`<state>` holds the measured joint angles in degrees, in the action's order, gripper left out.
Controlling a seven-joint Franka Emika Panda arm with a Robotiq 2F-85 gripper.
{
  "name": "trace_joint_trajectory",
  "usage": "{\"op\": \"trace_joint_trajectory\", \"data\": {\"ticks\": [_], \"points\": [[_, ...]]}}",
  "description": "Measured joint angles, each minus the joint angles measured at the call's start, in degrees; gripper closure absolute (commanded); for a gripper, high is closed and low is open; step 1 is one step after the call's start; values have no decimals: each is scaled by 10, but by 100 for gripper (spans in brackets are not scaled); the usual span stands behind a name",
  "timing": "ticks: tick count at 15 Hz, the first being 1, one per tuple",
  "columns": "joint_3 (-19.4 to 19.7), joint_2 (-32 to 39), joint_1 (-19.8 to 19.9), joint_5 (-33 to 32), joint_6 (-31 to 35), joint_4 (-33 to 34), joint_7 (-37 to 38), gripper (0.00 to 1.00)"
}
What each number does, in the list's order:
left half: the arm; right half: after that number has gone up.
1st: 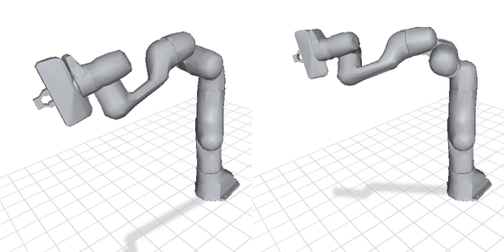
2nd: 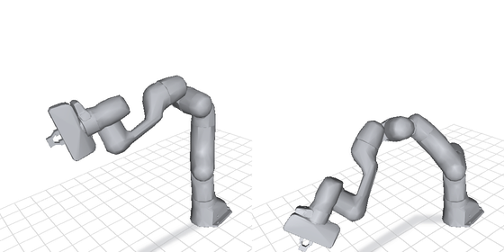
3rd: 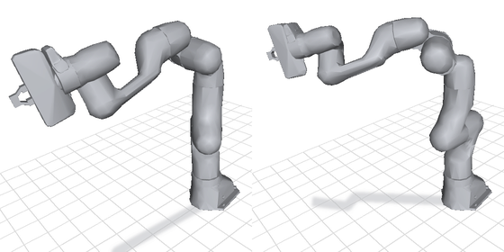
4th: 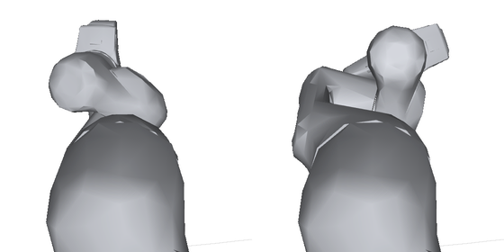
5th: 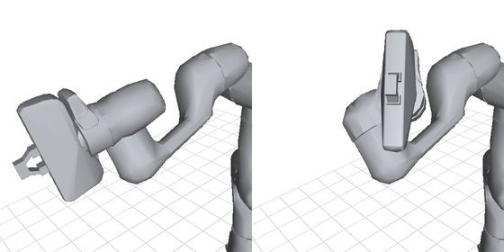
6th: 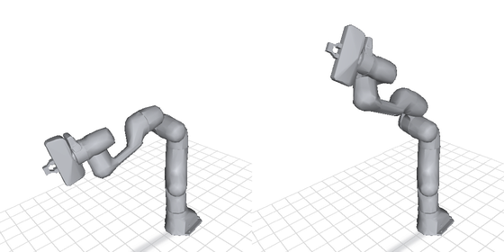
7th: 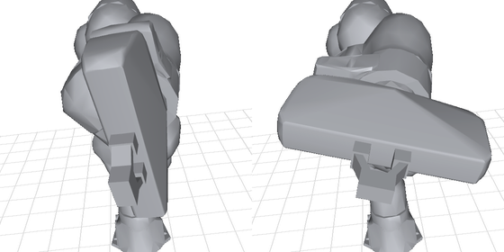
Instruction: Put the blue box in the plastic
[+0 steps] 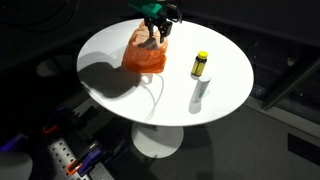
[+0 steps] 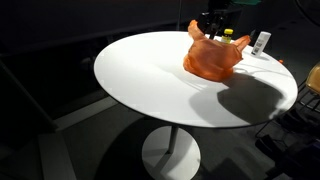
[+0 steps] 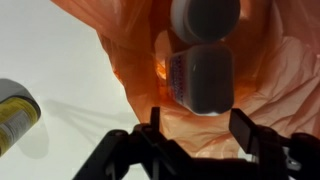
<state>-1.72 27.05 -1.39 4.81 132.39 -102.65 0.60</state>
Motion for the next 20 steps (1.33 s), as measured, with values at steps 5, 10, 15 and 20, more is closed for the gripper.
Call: {"op": "trace_joint_trajectory", "data": {"ticks": [5,10,15,20], "points": [[9,-36,2,0,-49,-2,0,0],[14,-99,4,0,-116,-19,0,0],[11,-185,-1,0,-164,-67,0,0],[1,-276,-9,-32,-236,-101,18,0]]}}
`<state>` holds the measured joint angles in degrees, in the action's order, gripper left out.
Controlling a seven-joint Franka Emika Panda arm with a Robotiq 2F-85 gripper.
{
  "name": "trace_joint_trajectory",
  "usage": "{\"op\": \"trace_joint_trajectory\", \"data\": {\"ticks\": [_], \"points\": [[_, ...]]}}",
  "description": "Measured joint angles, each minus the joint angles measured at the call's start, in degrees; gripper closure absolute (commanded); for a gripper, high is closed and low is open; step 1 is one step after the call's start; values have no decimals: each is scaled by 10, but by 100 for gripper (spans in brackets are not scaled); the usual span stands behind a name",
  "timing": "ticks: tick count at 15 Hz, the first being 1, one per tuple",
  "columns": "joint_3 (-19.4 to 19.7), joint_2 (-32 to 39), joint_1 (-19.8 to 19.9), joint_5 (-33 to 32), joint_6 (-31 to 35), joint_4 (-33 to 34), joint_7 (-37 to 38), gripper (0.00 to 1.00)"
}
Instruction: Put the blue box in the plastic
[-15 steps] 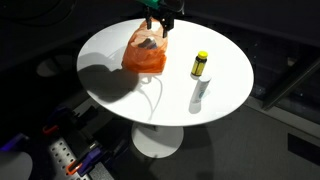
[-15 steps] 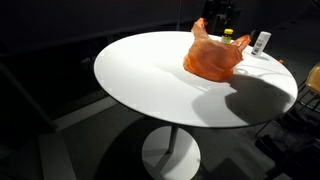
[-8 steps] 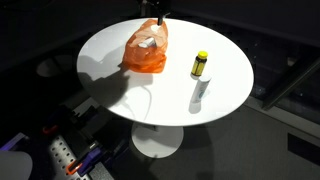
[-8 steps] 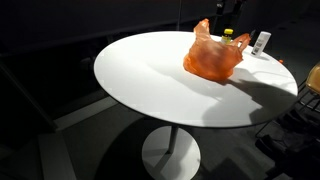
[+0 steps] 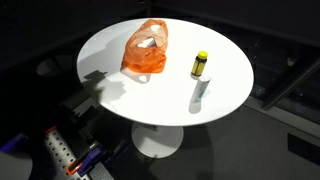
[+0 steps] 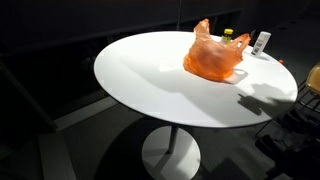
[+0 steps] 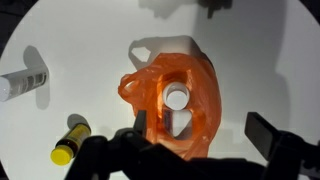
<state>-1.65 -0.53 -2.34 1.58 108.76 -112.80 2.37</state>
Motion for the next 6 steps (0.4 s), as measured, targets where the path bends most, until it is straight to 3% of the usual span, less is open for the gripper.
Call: {"op": "trace_joint_trajectory", "data": {"ticks": [6], "points": [[-13,-45,-2,-21,-31,-17,31,0]]}}
